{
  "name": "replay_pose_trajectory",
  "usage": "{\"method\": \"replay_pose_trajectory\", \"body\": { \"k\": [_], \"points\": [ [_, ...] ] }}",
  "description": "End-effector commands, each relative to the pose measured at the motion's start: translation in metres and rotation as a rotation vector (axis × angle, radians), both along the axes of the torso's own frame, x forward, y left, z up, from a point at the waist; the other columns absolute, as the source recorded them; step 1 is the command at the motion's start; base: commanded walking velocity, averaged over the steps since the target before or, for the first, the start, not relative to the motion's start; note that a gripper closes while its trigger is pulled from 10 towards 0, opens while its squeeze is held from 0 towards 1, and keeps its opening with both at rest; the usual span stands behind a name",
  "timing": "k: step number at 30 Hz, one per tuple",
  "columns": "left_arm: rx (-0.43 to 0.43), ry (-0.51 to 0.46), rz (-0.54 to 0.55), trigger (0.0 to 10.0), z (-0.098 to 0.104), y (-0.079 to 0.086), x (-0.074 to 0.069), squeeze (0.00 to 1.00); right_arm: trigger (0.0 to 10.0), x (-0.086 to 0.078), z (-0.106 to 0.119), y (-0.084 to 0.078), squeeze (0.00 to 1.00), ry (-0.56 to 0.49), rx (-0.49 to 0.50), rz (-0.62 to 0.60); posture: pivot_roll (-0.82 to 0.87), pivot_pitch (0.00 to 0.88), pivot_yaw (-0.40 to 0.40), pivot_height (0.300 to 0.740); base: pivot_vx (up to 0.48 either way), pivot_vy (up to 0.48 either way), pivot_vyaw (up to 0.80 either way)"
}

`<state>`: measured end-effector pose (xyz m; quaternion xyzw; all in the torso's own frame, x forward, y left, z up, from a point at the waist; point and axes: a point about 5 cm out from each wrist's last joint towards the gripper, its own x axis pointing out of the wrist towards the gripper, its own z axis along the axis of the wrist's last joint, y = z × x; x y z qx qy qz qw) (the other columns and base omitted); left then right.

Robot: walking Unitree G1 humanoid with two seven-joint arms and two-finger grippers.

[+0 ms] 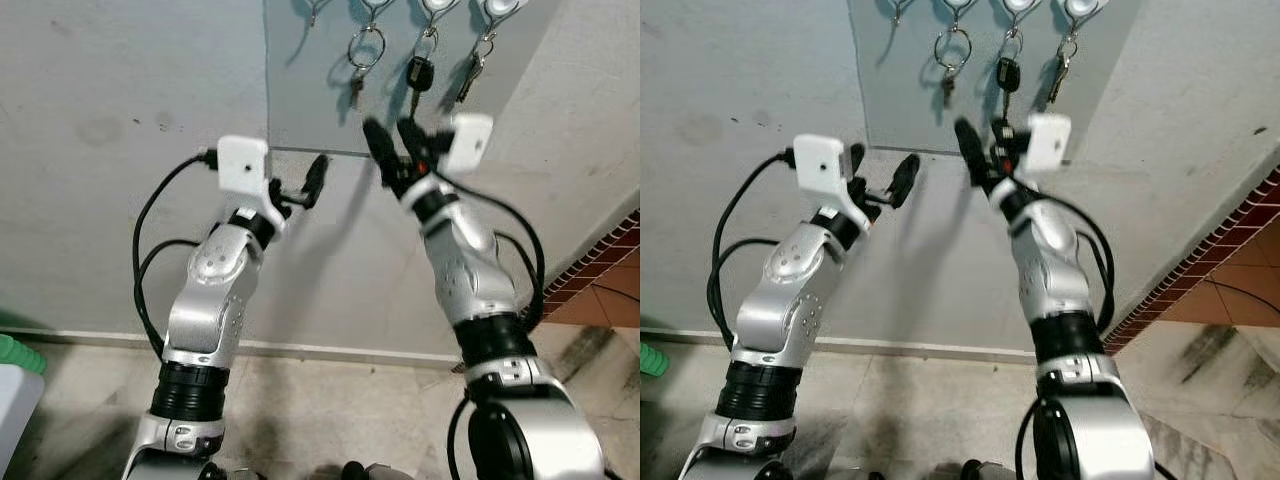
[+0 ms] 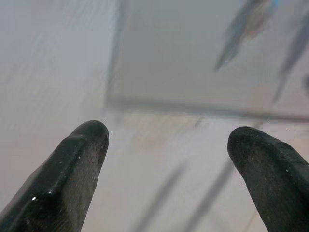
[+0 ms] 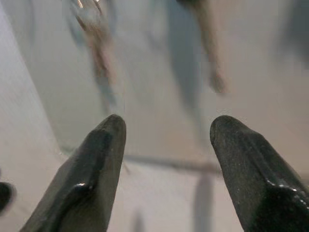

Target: Hang keys on a hook

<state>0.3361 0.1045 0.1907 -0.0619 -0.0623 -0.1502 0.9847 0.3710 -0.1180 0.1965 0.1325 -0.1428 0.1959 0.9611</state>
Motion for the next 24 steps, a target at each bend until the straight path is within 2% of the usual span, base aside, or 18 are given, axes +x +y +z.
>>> {"method": "replay_pose_trajectory", "body": {
  "k": [1, 2, 3, 6, 7, 8, 10, 11, 14, 20, 24],
  "points": [
    [-0.007, 0.020, 0.024, 10.0, -0.006, 0.003, 0.000, 0.00, 10.0, -0.001, 0.001, -0.004, 0.00, -0.016, -0.023, -0.023, 0.01, 0.139, -0.059, 0.740, 0.000, 0.000, 0.00],
    [0.000, 0.066, 0.069, 10.0, -0.024, 0.010, -0.002, 0.00, 10.0, -0.007, -0.017, -0.015, 0.00, 0.024, -0.054, -0.074, 0.01, 0.132, -0.049, 0.740, 0.000, 0.000, 0.00],
    [0.000, 0.066, 0.069, 10.0, -0.024, 0.010, -0.002, 0.00, 10.0, -0.007, -0.017, -0.015, 0.00, 0.024, -0.054, -0.074, 0.01, 0.132, -0.049, 0.740, 0.000, 0.000, 0.00],
    [-0.029, 0.142, 0.120, 10.0, -0.049, 0.019, -0.006, 0.00, 10.0, -0.015, -0.040, -0.030, 0.00, 0.079, -0.091, -0.160, 0.01, 0.125, -0.035, 0.740, 0.000, 0.000, 0.00],
    [0.007, 0.154, 0.158, 10.0, -0.059, 0.025, -0.008, 0.00, 10.0, -0.021, -0.053, -0.040, 0.00, 0.119, -0.104, -0.213, 0.00, 0.121, -0.030, 0.740, 0.000, 0.000, 0.00],
    [0.019, 0.152, 0.167, 10.0, -0.060, 0.026, -0.009, 0.00, 10.0, -0.023, -0.056, -0.043, 0.00, 0.127, -0.108, -0.227, 0.00, 0.121, -0.030, 0.740, 0.000, 0.000, 0.00],
    [-0.014, 0.174, 0.176, 10.0, -0.065, 0.029, -0.010, 0.00, 10.0, -0.031, -0.065, -0.053, 0.00, 0.141, -0.127, -0.278, 0.00, 0.108, -0.016, 0.740, 0.000, 0.000, 0.00],
    [-0.014, 0.174, 0.176, 10.0, -0.065, 0.029, -0.010, 0.00, 10.0, -0.031, -0.065, -0.053, 0.00, 0.141, -0.127, -0.278, 0.00, 0.108, -0.016, 0.740, 0.000, 0.000, 0.00],
    [-0.035, 0.159, 0.173, 10.0, -0.064, 0.033, -0.012, 0.00, 10.0, -0.046, -0.075, -0.069, 0.00, 0.159, -0.127, -0.346, -0.01, 0.088, 0.000, 0.740, 0.000, 0.000, 0.00],
    [-0.048, 0.169, 0.164, 10.0, -0.066, 0.035, -0.012, 0.00, 10.0, -0.058, -0.079, -0.074, 0.00, 0.169, -0.118, -0.375, -0.02, 0.062, 0.010, 0.740, 0.000, 0.000, 0.00],
    [-0.062, 0.163, 0.164, 10.0, -0.066, 0.034, -0.009, 0.00, 10.0, -0.065, -0.085, -0.069, 0.00, 0.184, -0.124, -0.371, -0.02, 0.044, 0.012, 0.740, 0.000, 0.000, 0.00]
  ]
}}
